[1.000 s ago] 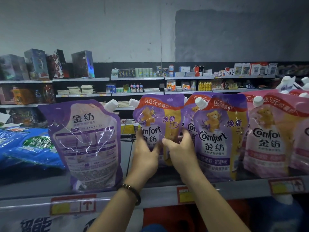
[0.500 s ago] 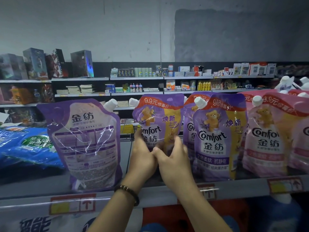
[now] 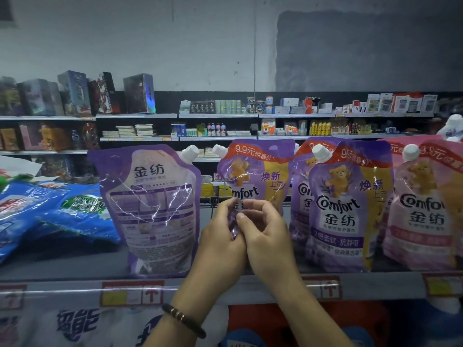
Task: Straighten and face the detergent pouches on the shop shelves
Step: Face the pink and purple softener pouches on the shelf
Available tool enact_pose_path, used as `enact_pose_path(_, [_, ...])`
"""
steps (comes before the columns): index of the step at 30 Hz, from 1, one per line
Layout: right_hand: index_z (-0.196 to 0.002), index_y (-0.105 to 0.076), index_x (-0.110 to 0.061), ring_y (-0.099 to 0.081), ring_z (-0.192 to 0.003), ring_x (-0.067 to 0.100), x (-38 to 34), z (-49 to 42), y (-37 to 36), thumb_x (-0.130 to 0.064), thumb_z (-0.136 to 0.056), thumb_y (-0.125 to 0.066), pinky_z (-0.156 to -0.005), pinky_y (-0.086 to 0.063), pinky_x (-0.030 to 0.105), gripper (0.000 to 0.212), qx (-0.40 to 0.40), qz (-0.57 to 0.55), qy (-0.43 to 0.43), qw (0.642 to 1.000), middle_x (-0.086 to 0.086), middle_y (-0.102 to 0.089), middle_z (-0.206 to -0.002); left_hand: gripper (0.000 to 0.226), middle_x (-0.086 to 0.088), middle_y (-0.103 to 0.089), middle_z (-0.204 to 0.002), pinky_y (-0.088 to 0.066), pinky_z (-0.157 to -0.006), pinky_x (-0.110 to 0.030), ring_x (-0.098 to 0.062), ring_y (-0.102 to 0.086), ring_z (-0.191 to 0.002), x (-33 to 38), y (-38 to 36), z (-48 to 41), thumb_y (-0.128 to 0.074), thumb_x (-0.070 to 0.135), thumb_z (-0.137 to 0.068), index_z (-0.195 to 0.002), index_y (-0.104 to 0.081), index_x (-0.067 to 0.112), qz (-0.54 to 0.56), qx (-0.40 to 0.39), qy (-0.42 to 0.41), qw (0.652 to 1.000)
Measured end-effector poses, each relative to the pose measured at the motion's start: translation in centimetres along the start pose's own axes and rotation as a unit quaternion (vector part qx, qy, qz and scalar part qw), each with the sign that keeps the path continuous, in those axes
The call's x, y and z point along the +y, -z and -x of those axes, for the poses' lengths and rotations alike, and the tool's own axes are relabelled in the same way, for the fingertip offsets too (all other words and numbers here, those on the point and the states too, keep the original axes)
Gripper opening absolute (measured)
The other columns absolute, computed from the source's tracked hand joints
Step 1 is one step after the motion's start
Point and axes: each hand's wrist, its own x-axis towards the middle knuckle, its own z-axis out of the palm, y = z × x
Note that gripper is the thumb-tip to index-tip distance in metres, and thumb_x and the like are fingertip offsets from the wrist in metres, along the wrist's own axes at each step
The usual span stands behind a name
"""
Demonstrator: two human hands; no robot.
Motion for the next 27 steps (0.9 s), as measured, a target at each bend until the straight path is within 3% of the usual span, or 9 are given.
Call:
enact_pose_path(5, [-0.103,-0.075,-0.023,-0.078,-0.089,0.019,0.2,-0.2,-1.2,-0.005,-0.103,-0.063,-0.071,-0.059,0.028,0.021,-0.041,-0.06,-0.024,0.997,0.004,-0.079,-0.094,0.043,0.018,-0.076,-0.111,-0.063,-0.087,-0.028,0.007,-0.071,-0.101,0.2,1.2,1.4,-0.065,0.014,-0.101,-0.138,-0.058,0.034,-0.023,0.032,-0.047,0.998])
enact_pose_path(10, [-0.108,-0.072,-0.022,-0.077,-0.089,0.013,-0.2,-0.2,-1.8,-0.003,-0.102,-0.063,-0.068,-0.059,0.022,0.022,-0.067,-0.069,-0.021,0.995,0.003,-0.078,-0.097,0.049,0.017,-0.072,-0.122,-0.059,-0.097,-0.031,0.001,-0.068,-0.115,0.3,2.4,2.9,-0.063,0.008,-0.099,-0.139,-0.059,0.036,-0.056,0.047,-0.109,0.991])
enact_pose_path(14, [-0.112,-0.07,-0.022,-0.077,-0.098,0.016,-0.3,-0.8,-2.2,-0.006,-0.103,-0.063,-0.077,-0.061,0.029,0.02,-0.082,-0.08,-0.017,0.993,0.003,-0.078,-0.102,0.041,0.016,-0.071,-0.119,-0.06,-0.083,-0.018,0.003,-0.069,-0.111,0.8,3.7,3.7,-0.07,0.01,-0.099,-0.132,-0.065,0.033,-0.051,0.075,-0.132,0.987])
enact_pose_path(17, [-0.113,-0.071,-0.026,-0.075,-0.105,0.02,-0.4,-1.1,-2.7,-0.015,-0.102,-0.066,-0.093,-0.062,0.044,0.017,-0.102,-0.081,-0.023,0.991,0.004,-0.077,-0.105,0.034,0.019,-0.07,-0.108,-0.058,-0.075,-0.016,-0.001,-0.07,-0.099,1.0,4.8,4.0,-0.075,0.012,-0.095,-0.121,-0.068,0.033,-0.083,0.125,-0.163,0.975])
enact_pose_path(20, [-0.113,-0.071,-0.03,-0.073,-0.109,0.025,-0.3,-1.3,-3.8,-0.022,-0.095,-0.069,-0.096,-0.06,0.047,0.02,-0.124,-0.088,-0.031,0.988,0.005,-0.077,-0.109,0.032,0.017,-0.062,-0.105,-0.056,-0.074,-0.019,-0.006,-0.066,-0.096,0.7,5.4,4.2,-0.078,0.01,-0.092,-0.114,-0.066,0.029,-0.124,0.2,-0.205,0.95])
enact_pose_path(22, [-0.118,-0.07,-0.025,-0.074,-0.11,0.024,-0.2,-1.5,-4.4,-0.016,-0.101,-0.068,-0.09,-0.06,0.037,0.02,-0.15,-0.094,-0.04,0.983,0.006,-0.077,-0.113,0.036,0.009,-0.055,-0.113,-0.056,-0.083,-0.027,-0.008,-0.058,-0.106,0.1,5.6,4.4,-0.08,0.01,-0.088,-0.117,-0.063,0.024,-0.148,0.261,-0.205,0.932])
enact_pose_path(25, [-0.125,-0.067,-0.019,-0.076,-0.101,0.013,-0.6,-1.5,-4.9,-0.012,-0.104,-0.062,-0.077,-0.059,0.021,0.022,-0.199,-0.115,-0.054,0.972,0.002,-0.079,-0.108,0.058,0.005,-0.035,-0.13,-0.052,-0.1,-0.049,-0.018,-0.039,-0.125,-1.3,5.7,4.4,-0.085,0.018,-0.081,-0.129,-0.054,0.026,-0.16,0.335,-0.137,0.918])
enact_pose_path(27, [-0.125,-0.067,-0.016,-0.077,-0.092,0.009,-0.7,-1.5,-5.2,-0.011,-0.105,-0.06,-0.072,-0.057,0.015,0.022,-0.226,-0.131,-0.058,0.964,-0.002,-0.081,-0.1,0.076,0.007,-0.023,-0.136,-0.049,-0.105,-0.057,-0.026,-0.034,-0.131,-2.1,5.7,4.3,-0.083,0.022,-0.078,-0.142,-0.043,0.03,-0.171,0.338,-0.092,0.921])
